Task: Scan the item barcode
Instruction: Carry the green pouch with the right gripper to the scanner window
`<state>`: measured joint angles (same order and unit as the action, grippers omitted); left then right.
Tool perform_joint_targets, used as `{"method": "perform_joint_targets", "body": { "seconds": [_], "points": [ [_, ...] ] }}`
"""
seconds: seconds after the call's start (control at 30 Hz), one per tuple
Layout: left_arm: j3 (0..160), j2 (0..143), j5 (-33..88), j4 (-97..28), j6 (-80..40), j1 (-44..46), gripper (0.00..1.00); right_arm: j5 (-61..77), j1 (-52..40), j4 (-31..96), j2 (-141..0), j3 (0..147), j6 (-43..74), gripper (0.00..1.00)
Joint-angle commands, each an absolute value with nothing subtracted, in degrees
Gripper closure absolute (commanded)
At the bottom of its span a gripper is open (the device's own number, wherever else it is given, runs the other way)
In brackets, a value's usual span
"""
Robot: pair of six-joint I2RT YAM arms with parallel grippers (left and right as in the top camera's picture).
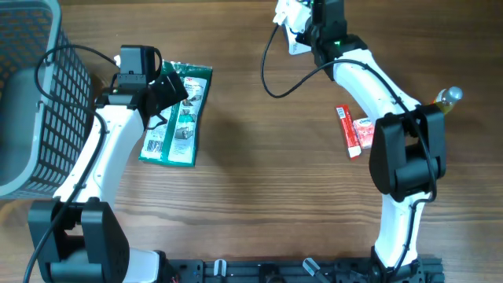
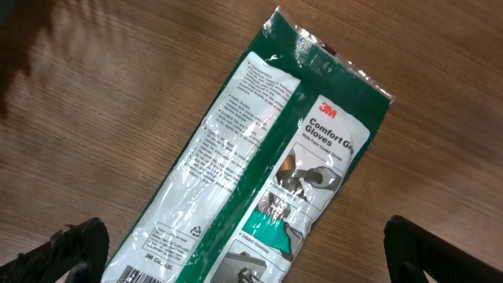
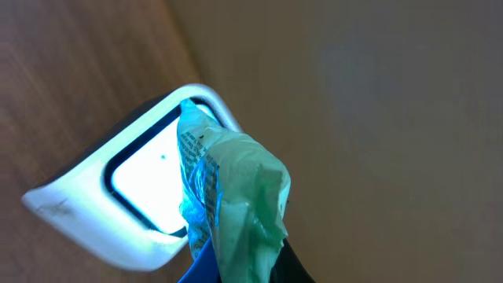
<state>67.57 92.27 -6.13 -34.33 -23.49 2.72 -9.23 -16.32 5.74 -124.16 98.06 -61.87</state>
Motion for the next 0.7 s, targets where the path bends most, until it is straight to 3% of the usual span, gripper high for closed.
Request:
{"method": "perform_joint_targets", "body": {
  "seconds": [0.0, 0.53, 0.67],
  "points": [
    [67.9, 92.4, -6.0, -34.2, -24.4, 2.8, 0.00, -10.3, -16.7, 6.9, -126.3, 98.9, -63.0, 0.96],
    [67.9, 92.4, -6.0, -34.2, -24.4, 2.8, 0.00, -8.9, -17.0, 15.5, -127.4, 98.9, -62.3, 0.96],
    [67.9, 92.4, -6.0, -34.2, -24.4, 2.8, 0.00, -11.1, -17.0, 10.1, -125.1, 99.0, -56.7, 0.96]
  ]
}}
